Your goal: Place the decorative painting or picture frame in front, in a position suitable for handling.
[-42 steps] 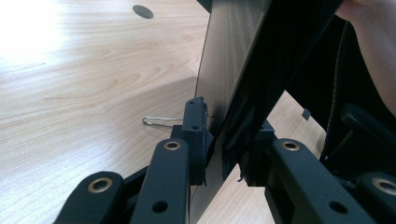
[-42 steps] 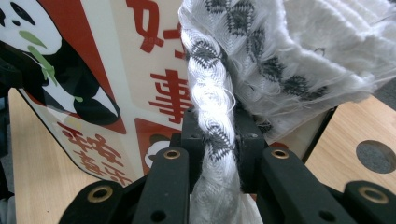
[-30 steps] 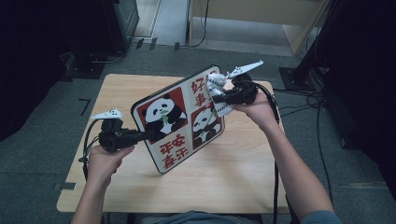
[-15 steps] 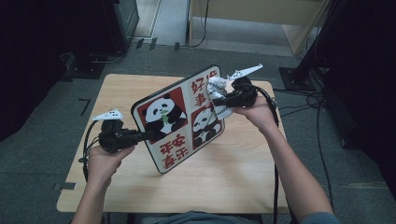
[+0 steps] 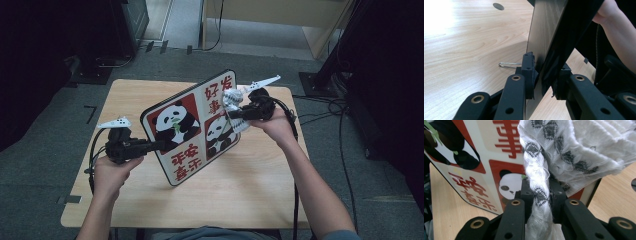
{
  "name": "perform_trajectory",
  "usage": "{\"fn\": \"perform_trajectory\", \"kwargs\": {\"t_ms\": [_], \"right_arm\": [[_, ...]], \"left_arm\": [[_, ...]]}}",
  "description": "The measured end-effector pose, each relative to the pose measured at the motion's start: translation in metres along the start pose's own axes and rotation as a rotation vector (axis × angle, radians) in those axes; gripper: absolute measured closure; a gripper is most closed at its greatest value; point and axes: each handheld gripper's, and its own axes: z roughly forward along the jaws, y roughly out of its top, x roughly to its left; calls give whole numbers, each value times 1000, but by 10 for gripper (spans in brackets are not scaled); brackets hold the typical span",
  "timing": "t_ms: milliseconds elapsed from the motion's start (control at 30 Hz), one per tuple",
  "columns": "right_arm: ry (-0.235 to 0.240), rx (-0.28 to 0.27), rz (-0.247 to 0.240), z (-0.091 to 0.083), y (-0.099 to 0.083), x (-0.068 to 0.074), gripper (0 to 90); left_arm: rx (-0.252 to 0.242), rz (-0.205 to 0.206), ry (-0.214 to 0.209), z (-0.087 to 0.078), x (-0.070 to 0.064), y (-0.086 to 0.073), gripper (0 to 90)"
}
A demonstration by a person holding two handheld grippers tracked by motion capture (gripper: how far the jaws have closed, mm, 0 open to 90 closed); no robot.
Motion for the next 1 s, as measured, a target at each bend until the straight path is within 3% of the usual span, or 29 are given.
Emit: {"fn": "perform_trajectory", "kwargs": {"t_ms": [1000], "right_arm": [[10, 35, 50, 26, -41, -7, 790]], "left_arm": [[-1, 8, -18, 0, 1, -1, 760]]}}
